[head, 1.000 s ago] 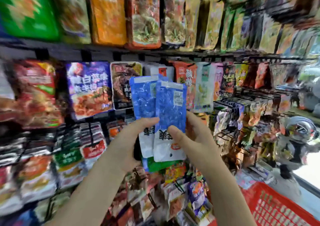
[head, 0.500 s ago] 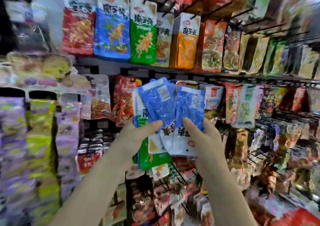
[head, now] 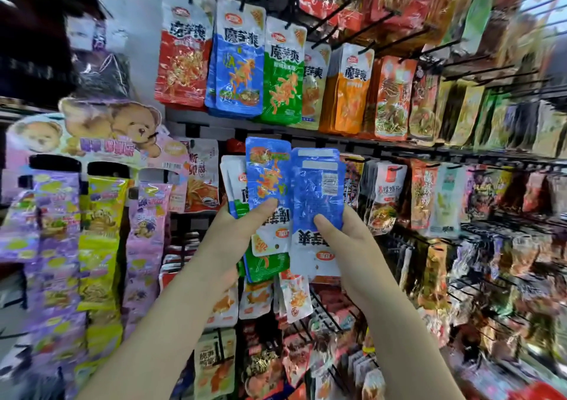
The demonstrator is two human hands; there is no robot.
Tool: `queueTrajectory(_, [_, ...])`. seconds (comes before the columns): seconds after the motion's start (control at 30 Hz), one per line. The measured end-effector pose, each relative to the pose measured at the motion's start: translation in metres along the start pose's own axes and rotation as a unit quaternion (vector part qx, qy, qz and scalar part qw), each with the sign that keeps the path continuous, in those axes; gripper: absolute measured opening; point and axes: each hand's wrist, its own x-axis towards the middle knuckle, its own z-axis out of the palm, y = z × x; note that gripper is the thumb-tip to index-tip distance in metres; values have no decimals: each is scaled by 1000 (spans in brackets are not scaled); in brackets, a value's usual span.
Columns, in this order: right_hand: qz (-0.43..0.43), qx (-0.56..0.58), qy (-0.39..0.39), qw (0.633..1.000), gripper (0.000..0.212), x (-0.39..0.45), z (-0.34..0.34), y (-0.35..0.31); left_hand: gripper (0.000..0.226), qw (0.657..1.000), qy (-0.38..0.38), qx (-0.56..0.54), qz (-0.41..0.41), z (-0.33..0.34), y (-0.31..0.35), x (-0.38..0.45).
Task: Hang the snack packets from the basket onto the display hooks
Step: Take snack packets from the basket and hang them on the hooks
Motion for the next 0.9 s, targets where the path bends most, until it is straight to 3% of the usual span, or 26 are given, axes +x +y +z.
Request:
queueTrajectory(0.1, [-20,0,-11,1000,30,6,10,-2,41,1000,-18,2,12,7,2,1])
queueTrajectory(0.3, [-28,43,-12,999,31,15,23,-2,26,999,-7,44,29,4,11,13])
queueTrajectory(0.5, [-60,13,-8,998,26,26,21,-7,92,988,1,150,42,10,20,20])
queueTrajectory(0.53, [-53,14,-18,998,24,28,23,-8,92,988,-10,148,34,13,22,19])
queueTrajectory(0.63, [-15,11,-53,998,21,34,26,-7,61,988,-34,147,41,18,24,20])
queueTrajectory(0.73, [-20,8,-88,996,31,39,15,-12,120,986,-23,161,36,13,25,24])
queueTrajectory(0.77, [-26,2,-100,995,33,41,9,-15,129,987,-2,160,31,12,30,23])
queueTrajectory(0.83, [-37,-32,-121,991,35,47,-7,-23,118,986,33,159,27,8,38,20])
queueTrajectory(0.9, [-30,-88,-162,982,33,55,-18,-33,73,990,27,137,26,5,43,24])
